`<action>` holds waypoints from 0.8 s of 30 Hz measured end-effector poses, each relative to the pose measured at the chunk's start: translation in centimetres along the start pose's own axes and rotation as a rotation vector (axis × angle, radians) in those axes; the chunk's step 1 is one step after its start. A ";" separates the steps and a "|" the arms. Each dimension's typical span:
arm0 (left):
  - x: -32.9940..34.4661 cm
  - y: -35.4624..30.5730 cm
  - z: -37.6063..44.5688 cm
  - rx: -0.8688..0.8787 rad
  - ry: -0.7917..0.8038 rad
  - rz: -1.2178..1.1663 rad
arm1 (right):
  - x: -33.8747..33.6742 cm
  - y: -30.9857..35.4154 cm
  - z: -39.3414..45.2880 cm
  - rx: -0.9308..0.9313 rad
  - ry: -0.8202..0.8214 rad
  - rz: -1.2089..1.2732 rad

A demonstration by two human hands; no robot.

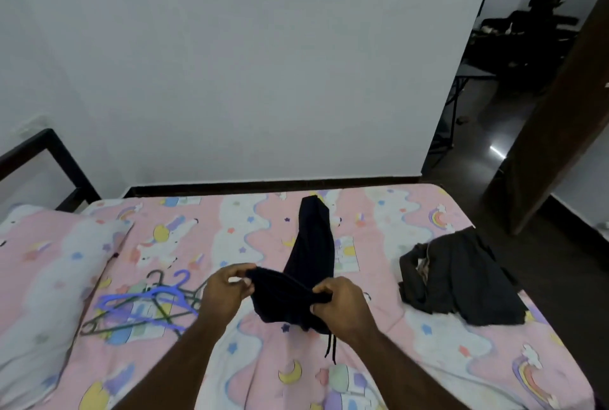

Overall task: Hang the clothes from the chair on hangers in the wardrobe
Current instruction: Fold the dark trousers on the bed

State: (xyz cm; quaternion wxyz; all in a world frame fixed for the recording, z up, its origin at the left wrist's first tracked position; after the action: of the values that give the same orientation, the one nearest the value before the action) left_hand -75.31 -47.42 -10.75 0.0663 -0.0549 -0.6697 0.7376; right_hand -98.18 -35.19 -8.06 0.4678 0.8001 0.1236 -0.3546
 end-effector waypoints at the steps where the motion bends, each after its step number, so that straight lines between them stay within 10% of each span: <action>1: -0.7 1.1 -0.8 -0.022 -0.007 0.021 | 1.3 -0.8 -0.2 0.012 0.031 -0.007; 11: -5.8 7.9 -5.4 -0.215 -0.145 0.141 | 9.7 -4.1 0.0 0.051 0.098 -0.043; 24: -4.1 13.1 -5.4 -0.292 0.308 0.436 | 12.8 -5.1 1.3 0.144 0.084 -0.103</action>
State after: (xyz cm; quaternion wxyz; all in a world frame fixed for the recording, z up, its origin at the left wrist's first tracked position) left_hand -70.69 -44.08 -24.36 -0.0016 -0.3177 -0.7232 0.6132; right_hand -92.32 -35.26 -20.56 0.3845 0.8384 0.1583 -0.3523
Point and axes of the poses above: each hand's wrist, its own z-axis towards the middle knuckle, its own x-axis out of the palm, y = z × x, the point moved 7 cm from there along z, towards the middle knuckle, and after that the axes turned 14 degrees about x, right-handed, at the moved point
